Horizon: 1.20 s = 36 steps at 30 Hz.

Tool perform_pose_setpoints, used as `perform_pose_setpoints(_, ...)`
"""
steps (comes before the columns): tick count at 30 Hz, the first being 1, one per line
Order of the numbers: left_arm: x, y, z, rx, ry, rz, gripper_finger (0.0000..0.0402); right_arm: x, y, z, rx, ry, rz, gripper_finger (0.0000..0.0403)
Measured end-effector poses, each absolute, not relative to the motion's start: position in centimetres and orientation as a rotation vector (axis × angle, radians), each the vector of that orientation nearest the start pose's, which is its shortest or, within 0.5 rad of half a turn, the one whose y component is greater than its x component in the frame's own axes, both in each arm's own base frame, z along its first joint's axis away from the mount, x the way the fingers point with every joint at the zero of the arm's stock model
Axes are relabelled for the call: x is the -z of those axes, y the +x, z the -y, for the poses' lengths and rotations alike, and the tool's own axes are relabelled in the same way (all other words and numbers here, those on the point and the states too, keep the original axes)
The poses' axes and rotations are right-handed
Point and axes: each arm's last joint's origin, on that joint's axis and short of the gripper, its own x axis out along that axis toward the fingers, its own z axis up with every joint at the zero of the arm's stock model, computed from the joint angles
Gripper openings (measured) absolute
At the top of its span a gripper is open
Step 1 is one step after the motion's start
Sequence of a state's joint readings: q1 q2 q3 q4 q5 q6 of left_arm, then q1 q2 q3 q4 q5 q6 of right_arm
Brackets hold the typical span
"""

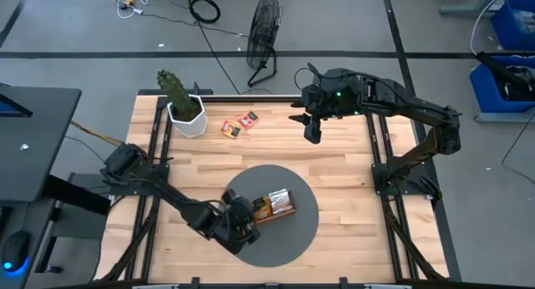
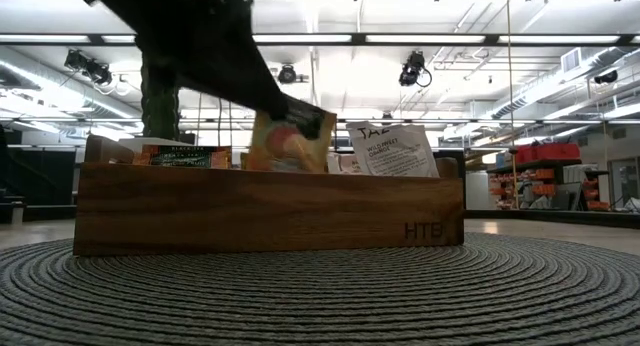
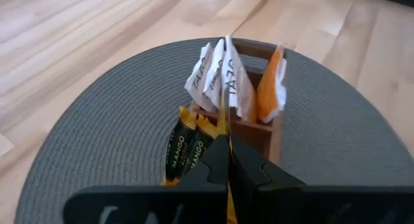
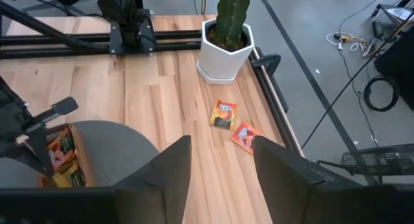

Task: Pick & Place Tea
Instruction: Put the bottom yellow tea bag into the middle section of the wooden organizer, then put the yellow tea bag into the middle section of the wooden organizer

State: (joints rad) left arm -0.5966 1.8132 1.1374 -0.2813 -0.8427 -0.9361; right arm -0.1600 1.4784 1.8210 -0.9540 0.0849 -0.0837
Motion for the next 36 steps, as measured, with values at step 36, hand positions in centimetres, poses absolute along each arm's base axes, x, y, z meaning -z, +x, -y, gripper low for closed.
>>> perform_pose_setpoints(36, -20.1, 31.1, 16.7, -0.476, -0.319, -0.615, 0.0157, -44.9, 28.2, 4.6, 0.159, -0.046, -0.624, 0.0174)
